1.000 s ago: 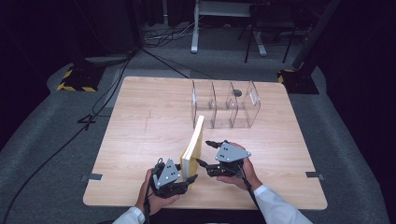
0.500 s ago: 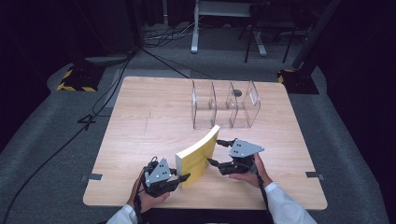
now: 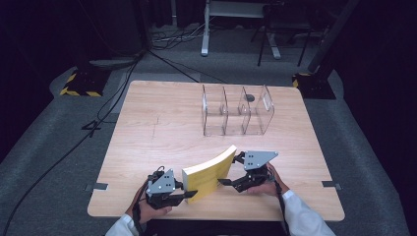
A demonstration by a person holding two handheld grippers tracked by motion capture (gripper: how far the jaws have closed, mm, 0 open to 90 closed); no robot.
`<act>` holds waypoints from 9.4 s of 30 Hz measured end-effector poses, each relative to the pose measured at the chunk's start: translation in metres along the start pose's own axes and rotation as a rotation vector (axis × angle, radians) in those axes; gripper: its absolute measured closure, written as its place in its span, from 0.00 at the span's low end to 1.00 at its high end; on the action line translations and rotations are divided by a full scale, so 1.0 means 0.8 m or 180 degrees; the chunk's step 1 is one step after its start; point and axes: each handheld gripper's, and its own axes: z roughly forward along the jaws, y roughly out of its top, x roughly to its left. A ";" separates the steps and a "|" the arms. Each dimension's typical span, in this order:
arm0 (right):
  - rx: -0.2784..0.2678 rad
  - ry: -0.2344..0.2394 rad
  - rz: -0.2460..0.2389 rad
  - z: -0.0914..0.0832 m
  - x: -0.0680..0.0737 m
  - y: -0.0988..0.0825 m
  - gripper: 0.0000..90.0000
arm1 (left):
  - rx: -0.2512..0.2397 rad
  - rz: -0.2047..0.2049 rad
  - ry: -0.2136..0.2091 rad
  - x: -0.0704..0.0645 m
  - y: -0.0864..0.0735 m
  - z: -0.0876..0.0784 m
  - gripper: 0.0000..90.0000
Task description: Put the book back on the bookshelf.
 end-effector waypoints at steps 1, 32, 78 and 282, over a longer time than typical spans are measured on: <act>0.0007 0.0008 -0.0025 0.001 0.002 0.000 0.40 | -0.0001 0.0000 0.0021 0.001 0.000 0.000 0.83; -0.0086 0.0332 -0.0070 -0.028 0.007 -0.016 0.82 | 0.0004 -0.0035 0.0026 0.022 0.016 0.029 0.77; 0.0011 -0.0609 0.0047 -0.099 0.002 -0.039 0.85 | 0.0434 -0.0257 0.0695 0.050 0.025 0.054 0.25; -0.0120 -0.2788 0.1018 -0.046 -0.181 -0.037 0.73 | 0.0876 -0.0981 0.1316 0.059 -0.064 0.002 0.17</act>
